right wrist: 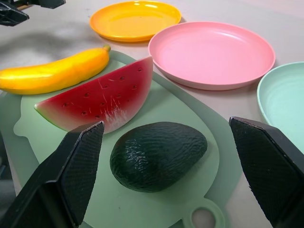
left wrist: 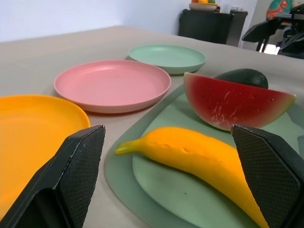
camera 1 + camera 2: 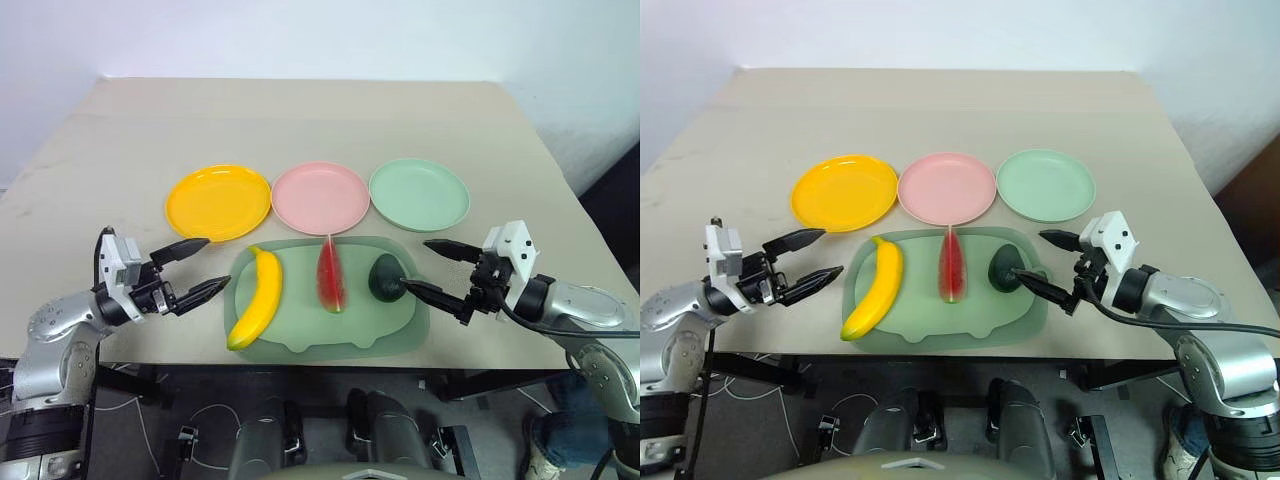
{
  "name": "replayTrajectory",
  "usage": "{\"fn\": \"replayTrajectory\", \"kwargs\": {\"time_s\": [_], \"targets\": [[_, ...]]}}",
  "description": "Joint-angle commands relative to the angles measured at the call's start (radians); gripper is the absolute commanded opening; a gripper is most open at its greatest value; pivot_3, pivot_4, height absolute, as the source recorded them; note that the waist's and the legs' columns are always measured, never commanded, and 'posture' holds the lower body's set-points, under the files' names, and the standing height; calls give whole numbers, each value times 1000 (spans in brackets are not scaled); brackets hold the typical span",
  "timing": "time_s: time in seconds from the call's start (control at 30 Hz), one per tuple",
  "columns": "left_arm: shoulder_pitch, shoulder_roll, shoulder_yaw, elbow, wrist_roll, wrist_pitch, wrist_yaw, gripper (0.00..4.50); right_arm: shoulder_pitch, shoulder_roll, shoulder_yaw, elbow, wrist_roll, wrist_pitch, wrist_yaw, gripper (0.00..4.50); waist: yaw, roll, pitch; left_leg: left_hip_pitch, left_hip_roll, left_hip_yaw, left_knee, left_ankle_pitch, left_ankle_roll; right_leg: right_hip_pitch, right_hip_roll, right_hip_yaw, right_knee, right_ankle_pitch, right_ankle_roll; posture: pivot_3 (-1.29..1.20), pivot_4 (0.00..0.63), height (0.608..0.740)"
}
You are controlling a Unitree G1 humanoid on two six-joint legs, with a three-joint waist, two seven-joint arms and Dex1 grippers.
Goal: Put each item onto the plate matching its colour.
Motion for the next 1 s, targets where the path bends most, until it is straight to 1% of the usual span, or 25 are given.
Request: {"fn": "replayTrajectory", "kwargs": {"time_s": [0.03,0.1,0.27,0.53,0.73,0.8,0.87,1.0], "targets": [[-15,9,15,-29,-8,-11,9,4464,-26,6,-12,-7,20,-8,4,4500,-1,0,0,0,0,0,0,0,0,0,0,0,0,0,0,0,150,696],[-25,9,10,-26,-5,-12,11,4464,-28,12,-7,-4,18,-12,5,4500,-1,0,0,0,0,0,0,0,0,0,0,0,0,0,0,0,150,696],[-37,5,3,-29,-9,-7,12,4464,-28,8,2,-20,43,49,-9,4500,-1,0,0,0,0,0,-1,0,0,0,0,0,0,0,0,0,150,696],[-68,-14,-29,-14,5,-16,14,4464,-49,24,-16,-69,125,193,-110,4500,-1,0,0,0,0,0,-1,0,0,0,0,0,0,0,0,0,150,696],[-86,-17,-49,3,9,-18,-3,4464,-101,11,9,-86,163,361,-220,4500,-2,0,0,0,0,0,-1,0,0,0,0,0,0,0,0,0,150,696],[-89,-17,-57,0,10,-14,1,4464,-114,8,12,-72,195,424,-230,4500,-2,0,0,0,0,0,-1,0,0,0,0,0,0,0,0,0,150,696],[-93,-19,-65,-4,12,-10,4,4464,-123,19,6,-66,214,455,-245,4500,-2,0,0,0,0,0,-1,0,0,-1,0,0,0,0,0,0,150,696],[-111,-10,-64,23,12,-11,-10,4464,-171,93,37,-59,202,523,-364,4500,-2,0,0,0,0,1,-1,0,0,-1,0,0,0,0,0,0,150,696]]}}
